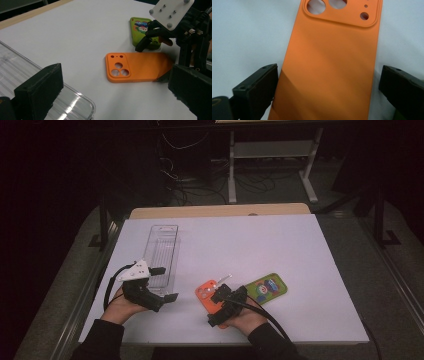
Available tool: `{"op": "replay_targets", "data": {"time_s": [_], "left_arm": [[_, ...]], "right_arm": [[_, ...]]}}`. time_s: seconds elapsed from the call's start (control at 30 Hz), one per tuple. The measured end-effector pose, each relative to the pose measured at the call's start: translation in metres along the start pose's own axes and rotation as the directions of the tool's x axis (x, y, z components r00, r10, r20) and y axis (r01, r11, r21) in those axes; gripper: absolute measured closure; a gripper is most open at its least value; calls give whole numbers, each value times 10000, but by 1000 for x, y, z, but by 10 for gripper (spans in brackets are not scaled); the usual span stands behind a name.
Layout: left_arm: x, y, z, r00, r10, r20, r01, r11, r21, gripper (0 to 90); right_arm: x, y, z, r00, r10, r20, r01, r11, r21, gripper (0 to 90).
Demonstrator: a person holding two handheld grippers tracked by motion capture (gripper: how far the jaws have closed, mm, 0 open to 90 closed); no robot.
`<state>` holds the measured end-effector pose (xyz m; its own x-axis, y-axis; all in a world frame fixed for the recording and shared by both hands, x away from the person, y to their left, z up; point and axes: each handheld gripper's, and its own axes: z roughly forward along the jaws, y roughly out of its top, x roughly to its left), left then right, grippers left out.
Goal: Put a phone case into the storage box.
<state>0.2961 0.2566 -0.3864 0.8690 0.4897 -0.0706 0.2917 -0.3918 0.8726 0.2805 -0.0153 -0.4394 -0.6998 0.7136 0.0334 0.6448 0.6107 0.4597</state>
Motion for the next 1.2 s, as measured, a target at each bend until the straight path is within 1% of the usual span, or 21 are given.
{"op": "replay_targets", "data": {"time_s": [0.23, 0.3, 0.43, 0.6, 0.77, 0.9, 0.97, 1.03, 1.13, 1.17, 1.2], "left_arm": [[0, 0, 0, 10000, 8, -4, -8, 10000, 16, 0], [0, 0, 0, 10000, -14, -2, 14, 10000, -13, 0], [0, 0, 0, 10000, 45, -10, -45, 10000, 29, 0], [0, 0, 0, 10000, 18, -17, -18, 10000, 19, 0], [-1, 0, 0, 10000, 52, -20, -52, 10000, 55, 0], [0, 0, 0, 10000, 97, -12, -97, 9999, 51, 0], [-1, 0, 0, 10000, 27, -26, -27, 10000, 50, 0], [0, 0, 0, 10000, 43, -21, -43, 10000, 52, 0], [0, 0, 0, 10000, 42, -19, -42, 10000, 55, 0], [0, 0, 0, 10000, 48, -12, -48, 10000, 44, 0], [0, 0, 0, 10000, 52, -13, -52, 10000, 48, 0]], "right_arm": [[1, -1, -3, 10000, -22, -13, 22, 10000, 4, 79], [1, 0, -3, 10000, 55, -28, -55, 10000, 61, 103], [1, 1, -3, 9999, 103, 41, -104, 9998, 153, 106], [1, 2, -3, 9999, 151, 69, -152, 9997, 188, 111], [1, 2, -3, 9993, 352, 154, -355, 9992, 167, 133], [0, 1, -4, 9993, 365, 100, -366, 9992, 126, 142], [0, 1, -4, 9993, 340, 128, -341, 9994, 67, 146], [0, 0, -4, 9993, 339, 157, -339, 9994, -18, 149], [0, -2, -5, 9994, 341, 71, -340, 9994, -106, 152], [-1, -2, -5, 9995, 317, 59, -316, 9994, -133, 153], [-2, -2, -6, 9998, 194, -25, -194, 9997, -129, 153]]}}
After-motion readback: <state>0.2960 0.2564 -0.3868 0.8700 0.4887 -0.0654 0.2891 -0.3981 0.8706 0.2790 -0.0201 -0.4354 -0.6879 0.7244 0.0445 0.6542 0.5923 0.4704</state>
